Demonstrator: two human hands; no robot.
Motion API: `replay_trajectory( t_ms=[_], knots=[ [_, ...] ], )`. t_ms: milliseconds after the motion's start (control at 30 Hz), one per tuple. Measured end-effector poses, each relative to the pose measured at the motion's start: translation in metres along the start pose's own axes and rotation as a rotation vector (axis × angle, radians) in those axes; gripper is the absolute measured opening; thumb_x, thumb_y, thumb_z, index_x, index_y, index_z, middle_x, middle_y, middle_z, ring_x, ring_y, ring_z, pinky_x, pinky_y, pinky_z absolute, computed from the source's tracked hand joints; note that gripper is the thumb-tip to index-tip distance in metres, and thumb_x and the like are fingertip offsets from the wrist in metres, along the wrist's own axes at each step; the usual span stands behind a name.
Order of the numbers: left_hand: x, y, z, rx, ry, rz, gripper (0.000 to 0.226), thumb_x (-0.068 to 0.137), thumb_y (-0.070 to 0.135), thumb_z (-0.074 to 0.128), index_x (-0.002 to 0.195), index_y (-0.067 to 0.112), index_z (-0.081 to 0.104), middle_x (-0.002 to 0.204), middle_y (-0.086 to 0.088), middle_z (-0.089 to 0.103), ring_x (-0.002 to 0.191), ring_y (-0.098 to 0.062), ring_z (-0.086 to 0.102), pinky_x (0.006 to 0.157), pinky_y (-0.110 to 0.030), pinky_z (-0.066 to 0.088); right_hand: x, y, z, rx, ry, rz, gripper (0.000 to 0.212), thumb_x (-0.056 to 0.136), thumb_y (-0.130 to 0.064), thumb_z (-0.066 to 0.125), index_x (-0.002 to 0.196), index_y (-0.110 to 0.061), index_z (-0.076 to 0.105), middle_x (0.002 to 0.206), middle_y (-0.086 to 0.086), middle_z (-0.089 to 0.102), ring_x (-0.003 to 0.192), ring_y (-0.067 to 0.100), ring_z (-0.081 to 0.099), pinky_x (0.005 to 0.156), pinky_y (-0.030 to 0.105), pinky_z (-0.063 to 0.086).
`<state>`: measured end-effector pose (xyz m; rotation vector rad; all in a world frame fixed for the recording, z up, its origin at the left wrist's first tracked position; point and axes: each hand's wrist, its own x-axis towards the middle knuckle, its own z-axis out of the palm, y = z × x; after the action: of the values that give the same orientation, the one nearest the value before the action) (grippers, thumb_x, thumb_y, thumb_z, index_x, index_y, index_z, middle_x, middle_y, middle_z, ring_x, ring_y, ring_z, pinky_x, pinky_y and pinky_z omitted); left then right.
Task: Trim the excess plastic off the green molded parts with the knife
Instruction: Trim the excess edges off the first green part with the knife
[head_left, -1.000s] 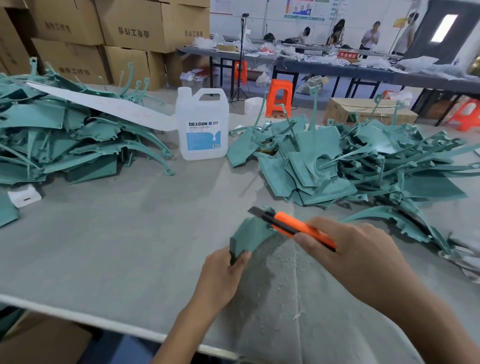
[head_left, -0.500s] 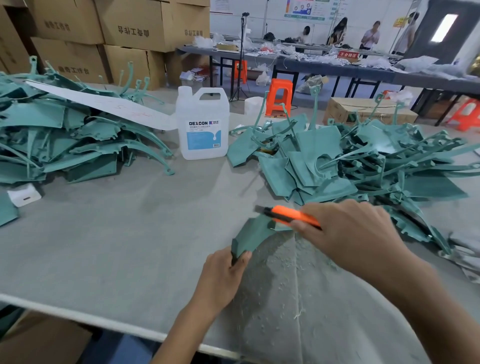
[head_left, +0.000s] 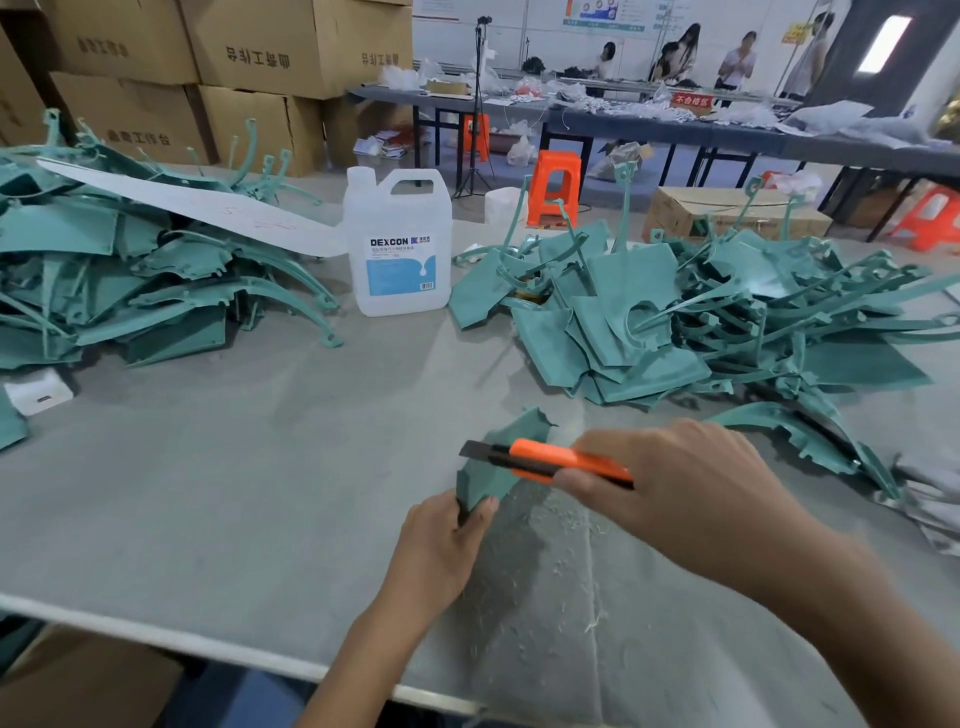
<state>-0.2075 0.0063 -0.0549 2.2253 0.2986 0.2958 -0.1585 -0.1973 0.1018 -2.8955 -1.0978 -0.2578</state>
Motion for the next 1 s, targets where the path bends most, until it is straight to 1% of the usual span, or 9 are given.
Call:
replay_trajectory(
  t_ms=[133, 233, 300, 400, 500, 667, 767, 867, 1000],
  knots=[
    [-0.004, 0.003, -0.001, -0.060, -0.005, -0.029, 0.044, 0.101, 0.040, 0.054, 0.066, 0.017, 0.043, 0.052, 0.011, 0.036, 0.051, -0.008, 0.034, 0.053, -0.029, 0.025, 0.006, 0.019, 0.006, 0.028, 0.160, 0.157, 0.040, 0.095, -0.066, 0.036, 0.082, -0.031, 0.052, 0.052, -0.007, 0.052, 0.045, 0.008, 0.051, 0.046, 0.028, 0.040],
    [-0.008, 0.006, 0.003, -0.169, 0.074, -0.048, 0.036, 0.101, 0.033, 0.058, 0.068, 0.022, 0.048, 0.052, 0.013, 0.040, 0.051, -0.003, 0.037, 0.051, -0.020, 0.030, -0.001, 0.018, 0.017, 0.343, 0.200, 0.190, 0.040, 0.092, -0.071, 0.040, 0.074, -0.036, 0.048, 0.054, -0.009, 0.056, 0.046, 0.011, 0.052, 0.045, 0.030, 0.037],
    [-0.015, 0.015, 0.004, -0.243, 0.152, -0.003, 0.013, 0.101, 0.019, 0.058, 0.095, 0.025, 0.068, 0.069, 0.019, 0.057, 0.072, 0.010, 0.055, 0.069, -0.007, 0.040, -0.009, 0.007, 0.026, 0.669, 0.189, 0.249, 0.049, 0.086, -0.079, 0.045, 0.077, -0.032, 0.052, 0.057, -0.005, 0.054, 0.048, 0.015, 0.054, 0.048, 0.041, 0.049],
    [-0.020, 0.027, -0.001, -0.119, 0.281, 0.179, 0.055, 0.090, -0.008, 0.062, 0.137, 0.020, 0.061, 0.136, 0.007, 0.061, 0.130, -0.007, 0.051, 0.111, -0.025, 0.038, -0.016, -0.013, 0.040, 1.095, 0.126, 0.309, 0.047, 0.076, -0.075, 0.066, 0.079, -0.029, 0.056, 0.058, -0.008, 0.047, 0.048, 0.016, 0.054, 0.045, 0.034, 0.053],
    [-0.022, 0.034, -0.002, 0.100, 0.355, 0.371, 0.069, 0.080, -0.015, 0.068, 0.140, 0.018, 0.058, 0.143, -0.012, 0.053, 0.136, -0.033, 0.045, 0.115, -0.047, 0.036, -0.018, -0.028, 0.052, 1.339, 0.095, 0.340, 0.038, 0.074, -0.054, 0.082, 0.084, -0.028, 0.057, 0.064, -0.002, 0.050, 0.052, 0.016, 0.053, 0.042, 0.028, 0.045],
    [-0.028, 0.037, -0.020, -0.159, 0.432, 0.243, 0.070, 0.090, 0.055, 0.060, 0.152, 0.036, 0.032, 0.160, 0.000, 0.030, 0.150, -0.014, 0.026, 0.119, -0.043, 0.032, -0.021, -0.024, 0.058, 1.730, 0.120, 0.453, 0.017, 0.079, -0.006, 0.076, 0.086, -0.021, 0.070, 0.064, 0.001, 0.049, 0.045, 0.013, 0.043, 0.037, 0.023, 0.034],
    [-0.024, 0.038, -0.042, -0.365, 0.354, 0.192, 0.077, 0.085, 0.039, 0.076, 0.146, 0.053, 0.030, 0.158, 0.016, 0.032, 0.145, -0.006, 0.033, 0.114, -0.047, 0.040, -0.028, -0.009, 0.055, 1.938, 0.029, 0.556, 0.018, 0.059, -0.013, 0.079, 0.073, -0.023, 0.075, 0.061, 0.001, 0.049, 0.039, 0.009, 0.038, 0.033, 0.018, 0.027],
    [-0.024, 0.048, -0.065, -0.170, 0.233, 0.396, 0.049, 0.089, 0.022, 0.071, 0.127, 0.049, 0.057, 0.155, 0.012, 0.040, 0.148, -0.011, 0.031, 0.119, -0.042, 0.031, -0.037, 0.005, 0.054, 2.153, -0.163, 0.632, 0.042, 0.039, -0.015, 0.093, 0.076, -0.012, 0.074, 0.054, 0.002, 0.049, 0.030, 0.008, 0.038, 0.027, 0.016, 0.030],
    [-0.029, 0.069, -0.091, 0.063, 0.207, 0.684, 0.015, 0.092, 0.040, 0.062, 0.106, 0.037, 0.060, 0.128, 0.024, 0.061, 0.129, -0.004, 0.051, 0.109, -0.031, 0.035, -0.036, 0.009, 0.062, 2.058, -0.282, 0.619, 0.029, 0.076, -0.040, 0.084, 0.083, -0.013, 0.075, 0.053, 0.005, 0.050, 0.033, 0.010, 0.041, 0.027, 0.018, 0.029]
  ],
)
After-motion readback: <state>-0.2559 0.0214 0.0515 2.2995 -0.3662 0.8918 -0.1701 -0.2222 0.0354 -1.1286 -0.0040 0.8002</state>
